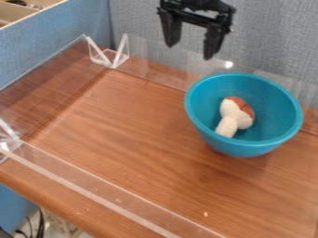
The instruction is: Remove the mushroom from inside the blue bowl and put it on the table
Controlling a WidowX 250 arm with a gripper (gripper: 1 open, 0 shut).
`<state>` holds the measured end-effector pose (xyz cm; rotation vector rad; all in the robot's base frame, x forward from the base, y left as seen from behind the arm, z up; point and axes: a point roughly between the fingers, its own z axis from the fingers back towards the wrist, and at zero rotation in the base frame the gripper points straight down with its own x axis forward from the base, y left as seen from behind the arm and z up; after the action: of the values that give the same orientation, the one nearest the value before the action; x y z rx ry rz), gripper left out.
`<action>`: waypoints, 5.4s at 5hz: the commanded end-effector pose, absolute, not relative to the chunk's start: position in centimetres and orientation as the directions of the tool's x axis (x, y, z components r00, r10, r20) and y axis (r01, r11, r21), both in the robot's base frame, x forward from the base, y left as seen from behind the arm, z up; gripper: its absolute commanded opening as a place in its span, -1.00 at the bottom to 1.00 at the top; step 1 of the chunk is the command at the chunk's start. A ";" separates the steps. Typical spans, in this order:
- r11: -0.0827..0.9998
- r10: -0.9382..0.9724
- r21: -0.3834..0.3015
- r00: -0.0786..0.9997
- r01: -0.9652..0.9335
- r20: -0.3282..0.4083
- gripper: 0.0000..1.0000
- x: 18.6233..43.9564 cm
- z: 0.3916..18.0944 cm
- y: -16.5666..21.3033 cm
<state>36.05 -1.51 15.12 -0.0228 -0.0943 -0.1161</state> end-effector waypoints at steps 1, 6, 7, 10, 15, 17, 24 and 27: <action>0.990 -0.133 -0.020 0.982 0.136 0.132 1.00 36.4 15.8 -2.5; 0.980 -0.194 -0.053 0.981 0.194 0.016 -1.00 38.3 7.1 -6.5; 0.977 -0.204 -0.054 0.979 0.205 0.013 -1.00 38.2 7.1 -6.4; 0.972 -0.226 -0.059 0.974 0.227 0.023 -1.00 37.8 8.6 -5.9; 0.997 -0.030 -0.065 0.989 0.039 0.145 -1.00 33.5 16.5 0.9; 0.977 0.213 -0.053 0.972 -0.208 0.103 -1.00 29.2 15.1 9.8; 0.971 0.233 -0.056 0.972 -0.234 -0.011 -1.00 27.2 8.6 8.2; 0.959 0.268 -0.100 0.963 -0.266 0.002 1.00 27.2 8.6 7.3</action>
<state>26.78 7.27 7.19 -0.1090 0.0380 0.2758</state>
